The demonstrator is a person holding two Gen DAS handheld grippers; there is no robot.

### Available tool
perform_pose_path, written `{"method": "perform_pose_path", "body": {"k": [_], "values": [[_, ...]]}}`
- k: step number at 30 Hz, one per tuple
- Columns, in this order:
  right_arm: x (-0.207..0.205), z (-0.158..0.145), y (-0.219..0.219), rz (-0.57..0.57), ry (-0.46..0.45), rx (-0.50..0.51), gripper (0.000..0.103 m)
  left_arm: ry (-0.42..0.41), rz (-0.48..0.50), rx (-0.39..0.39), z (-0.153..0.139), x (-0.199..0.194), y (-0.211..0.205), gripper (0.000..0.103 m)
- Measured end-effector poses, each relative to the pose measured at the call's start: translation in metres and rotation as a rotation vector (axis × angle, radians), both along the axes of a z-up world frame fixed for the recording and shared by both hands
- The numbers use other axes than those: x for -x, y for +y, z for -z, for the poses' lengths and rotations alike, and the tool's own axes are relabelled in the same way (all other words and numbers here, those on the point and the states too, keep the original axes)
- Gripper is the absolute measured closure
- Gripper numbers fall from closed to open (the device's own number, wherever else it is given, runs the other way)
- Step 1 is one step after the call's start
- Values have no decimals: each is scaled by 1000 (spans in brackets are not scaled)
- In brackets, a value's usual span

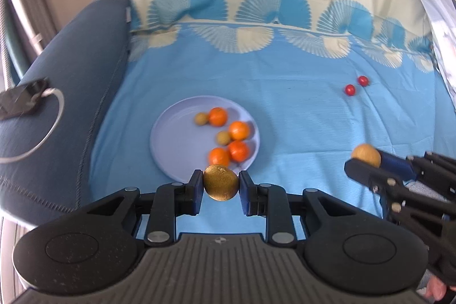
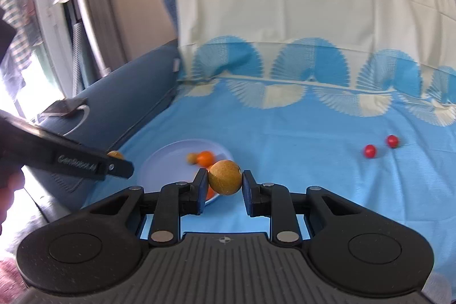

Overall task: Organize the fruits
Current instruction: 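Carry both held yellow fruits toward the plate, then bring both held yellow fruits down over the plate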

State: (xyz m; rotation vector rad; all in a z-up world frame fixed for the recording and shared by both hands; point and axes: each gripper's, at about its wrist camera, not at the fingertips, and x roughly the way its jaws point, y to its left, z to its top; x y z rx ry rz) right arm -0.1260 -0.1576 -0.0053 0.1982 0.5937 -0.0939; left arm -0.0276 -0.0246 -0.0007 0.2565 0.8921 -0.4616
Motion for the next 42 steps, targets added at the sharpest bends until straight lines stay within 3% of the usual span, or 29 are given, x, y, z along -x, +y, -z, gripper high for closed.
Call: {"method": "perform_pose_path", "body": {"k": [12, 42], "values": [[6, -13, 60, -91, 19, 91, 76, 16, -72, 80, 0, 15, 52, 74], [5, -16, 69, -110, 28, 132, 76, 19, -89, 117, -2, 14, 65, 74]]}}
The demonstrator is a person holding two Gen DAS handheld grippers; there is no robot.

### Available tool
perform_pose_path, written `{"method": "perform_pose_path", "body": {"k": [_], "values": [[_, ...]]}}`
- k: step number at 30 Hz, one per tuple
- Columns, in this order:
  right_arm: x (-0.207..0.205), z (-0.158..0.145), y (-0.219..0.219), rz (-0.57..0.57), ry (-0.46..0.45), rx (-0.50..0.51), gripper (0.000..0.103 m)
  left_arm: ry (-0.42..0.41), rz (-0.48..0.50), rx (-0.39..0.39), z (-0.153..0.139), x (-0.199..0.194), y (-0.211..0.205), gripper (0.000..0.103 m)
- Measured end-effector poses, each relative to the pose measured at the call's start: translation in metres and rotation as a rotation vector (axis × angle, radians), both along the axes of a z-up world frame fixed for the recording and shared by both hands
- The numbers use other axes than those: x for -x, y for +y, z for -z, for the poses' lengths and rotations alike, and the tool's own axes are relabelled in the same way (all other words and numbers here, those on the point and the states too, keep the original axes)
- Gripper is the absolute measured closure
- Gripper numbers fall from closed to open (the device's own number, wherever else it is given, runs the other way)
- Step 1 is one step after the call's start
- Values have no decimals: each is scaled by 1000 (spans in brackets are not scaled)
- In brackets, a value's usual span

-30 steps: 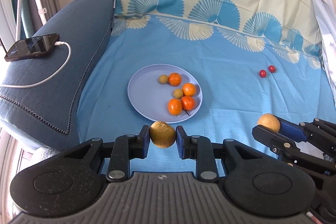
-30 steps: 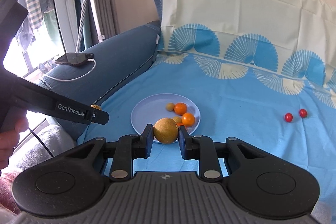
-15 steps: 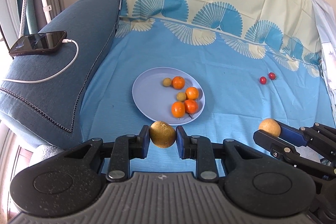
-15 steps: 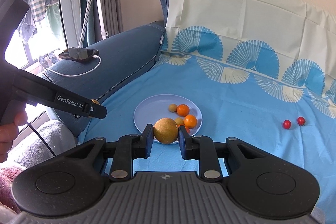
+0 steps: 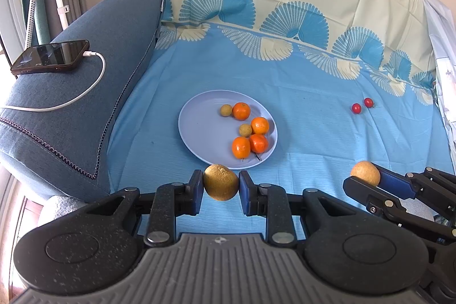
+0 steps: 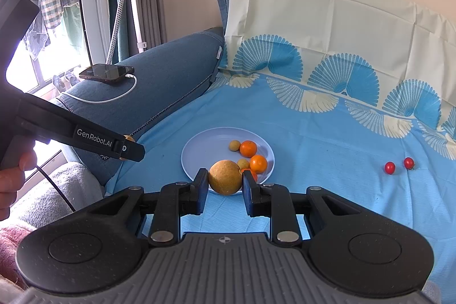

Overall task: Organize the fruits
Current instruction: 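Bring both held yellow fruits down over the plate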

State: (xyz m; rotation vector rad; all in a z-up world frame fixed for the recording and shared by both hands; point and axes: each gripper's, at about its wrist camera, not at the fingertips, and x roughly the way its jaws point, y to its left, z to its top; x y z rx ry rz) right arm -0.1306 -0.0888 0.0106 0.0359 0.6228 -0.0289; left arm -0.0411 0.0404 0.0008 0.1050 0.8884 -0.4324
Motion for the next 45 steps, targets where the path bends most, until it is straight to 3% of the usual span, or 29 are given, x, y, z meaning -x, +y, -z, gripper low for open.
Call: {"method": "perform_pose_path", "body": {"k": [23, 34, 45], "values": [[-8, 5, -1, 7, 16, -10, 76, 12, -28, 7, 2, -15, 4, 74], [-27, 9, -5, 9, 33, -27, 76, 9, -52, 15, -1, -46, 1, 74], [-69, 24, -13, 14, 65, -46, 76, 35, -66, -9, 15, -91, -17, 74]]}}
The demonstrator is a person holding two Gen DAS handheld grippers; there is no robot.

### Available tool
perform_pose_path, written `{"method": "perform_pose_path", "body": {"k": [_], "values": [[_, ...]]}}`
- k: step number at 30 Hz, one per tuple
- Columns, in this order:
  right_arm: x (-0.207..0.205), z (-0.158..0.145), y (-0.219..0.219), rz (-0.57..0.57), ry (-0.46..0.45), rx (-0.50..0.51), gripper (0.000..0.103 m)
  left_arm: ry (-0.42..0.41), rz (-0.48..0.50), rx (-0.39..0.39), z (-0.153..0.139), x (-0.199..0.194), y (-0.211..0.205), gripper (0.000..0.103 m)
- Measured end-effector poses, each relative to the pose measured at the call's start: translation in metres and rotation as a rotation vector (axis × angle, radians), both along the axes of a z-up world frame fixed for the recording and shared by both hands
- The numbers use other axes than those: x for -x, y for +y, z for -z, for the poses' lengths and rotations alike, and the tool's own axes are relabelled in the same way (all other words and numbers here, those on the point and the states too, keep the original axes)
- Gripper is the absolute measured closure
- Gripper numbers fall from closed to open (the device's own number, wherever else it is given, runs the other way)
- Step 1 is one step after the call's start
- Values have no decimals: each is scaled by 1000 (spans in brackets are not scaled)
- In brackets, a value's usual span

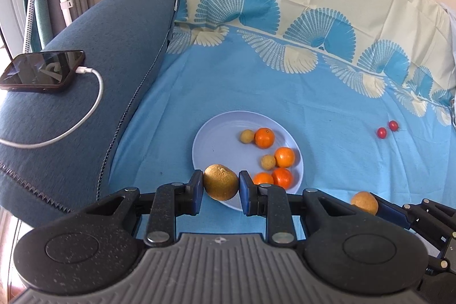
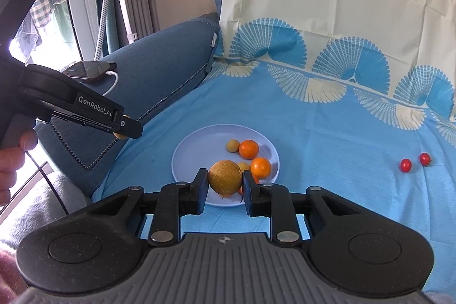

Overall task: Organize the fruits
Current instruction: 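Bring both held yellow fruits down over the plate, then open both tools over the plate to drop the yellow fruits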

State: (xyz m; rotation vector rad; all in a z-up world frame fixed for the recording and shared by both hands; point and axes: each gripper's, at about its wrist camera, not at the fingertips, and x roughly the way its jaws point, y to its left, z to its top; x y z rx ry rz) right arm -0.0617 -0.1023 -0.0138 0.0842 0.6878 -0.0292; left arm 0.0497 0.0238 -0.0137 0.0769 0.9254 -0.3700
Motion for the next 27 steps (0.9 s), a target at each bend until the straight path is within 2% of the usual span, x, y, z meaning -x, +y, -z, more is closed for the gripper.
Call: {"method": "perform_pose_path", "body": {"k": [12, 27], "values": [[-59, 26, -15, -1, 45, -9, 76, 60, 0, -43, 37, -56, -27, 74], [-116, 73, -20, -25, 123, 21, 76, 121, 10, -158, 97, -107, -55, 74]]}}
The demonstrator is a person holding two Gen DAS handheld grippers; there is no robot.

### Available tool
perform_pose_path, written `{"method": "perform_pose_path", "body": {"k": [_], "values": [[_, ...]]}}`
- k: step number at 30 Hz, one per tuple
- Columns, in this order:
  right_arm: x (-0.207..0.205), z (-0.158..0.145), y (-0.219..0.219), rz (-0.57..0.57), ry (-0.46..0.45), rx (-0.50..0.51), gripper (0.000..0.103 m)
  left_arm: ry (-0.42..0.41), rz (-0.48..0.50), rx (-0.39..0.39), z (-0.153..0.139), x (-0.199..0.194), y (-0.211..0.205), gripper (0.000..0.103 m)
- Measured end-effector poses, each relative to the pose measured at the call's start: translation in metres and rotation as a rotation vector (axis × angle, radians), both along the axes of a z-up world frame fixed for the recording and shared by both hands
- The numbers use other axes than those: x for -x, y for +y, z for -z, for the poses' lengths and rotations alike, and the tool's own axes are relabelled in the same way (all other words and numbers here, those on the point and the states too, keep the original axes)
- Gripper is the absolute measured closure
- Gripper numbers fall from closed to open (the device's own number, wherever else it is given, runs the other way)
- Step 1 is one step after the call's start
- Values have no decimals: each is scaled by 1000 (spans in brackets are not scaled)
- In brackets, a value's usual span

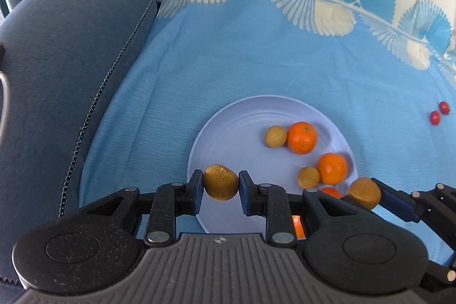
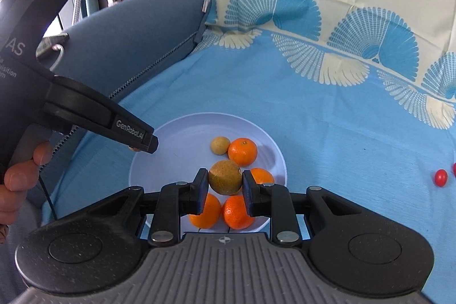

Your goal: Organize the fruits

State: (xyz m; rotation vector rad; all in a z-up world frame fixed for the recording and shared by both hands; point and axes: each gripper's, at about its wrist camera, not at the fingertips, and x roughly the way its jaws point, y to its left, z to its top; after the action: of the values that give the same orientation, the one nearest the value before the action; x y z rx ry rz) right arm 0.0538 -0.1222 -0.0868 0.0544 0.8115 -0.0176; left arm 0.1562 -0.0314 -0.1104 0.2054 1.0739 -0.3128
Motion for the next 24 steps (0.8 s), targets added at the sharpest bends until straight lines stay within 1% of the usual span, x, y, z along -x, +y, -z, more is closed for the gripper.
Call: {"method": "perform_pose_path", "body": {"k": [4, 5, 6, 7, 8, 9, 10, 11, 13, 15, 17, 22, 24], "values": [[-10, 10, 0, -4, 17, 9, 76, 27, 11, -12, 12, -8, -4, 74], [-12, 12, 0, -6, 21, 12, 76, 28, 16, -9, 13, -8, -4, 66], [-14, 13, 0, -12, 22, 12, 76, 30, 22, -9, 14, -9, -4, 56], [-15, 14, 0, -22, 24, 10, 76, 25, 25, -8, 13, -9, -4, 27], [-17, 15, 0, -30, 24, 9, 76, 8, 19, -7, 11, -8, -3, 1], [-18, 15, 1, -39, 22, 8, 74, -23, 5, -7, 8, -6, -2, 1], [-19, 15, 1, -48, 20, 9, 64, -53, -6, -9, 5, -2, 0, 0], [-18, 14, 2, -51, 15, 15, 51, -62, -1, -17, 2, 1, 1, 0], [-14, 10, 4, -51, 7, 31, 38, -54, 8, -40, -2, 6, 3, 0], [-7, 5, 6, -50, 9, 41, 31, -60, -3, -47, -8, 14, 10, 0], [4, -3, 9, -36, 16, 45, 17, -57, -15, -52, -14, 26, 19, 0], [40, -20, 17, -2, 42, 15, 7, -30, -47, -45, -30, 60, 40, 0], [54, -27, 20, 20, 45, 0, 6, -26, -54, -41, -37, 75, 48, 0]]}}
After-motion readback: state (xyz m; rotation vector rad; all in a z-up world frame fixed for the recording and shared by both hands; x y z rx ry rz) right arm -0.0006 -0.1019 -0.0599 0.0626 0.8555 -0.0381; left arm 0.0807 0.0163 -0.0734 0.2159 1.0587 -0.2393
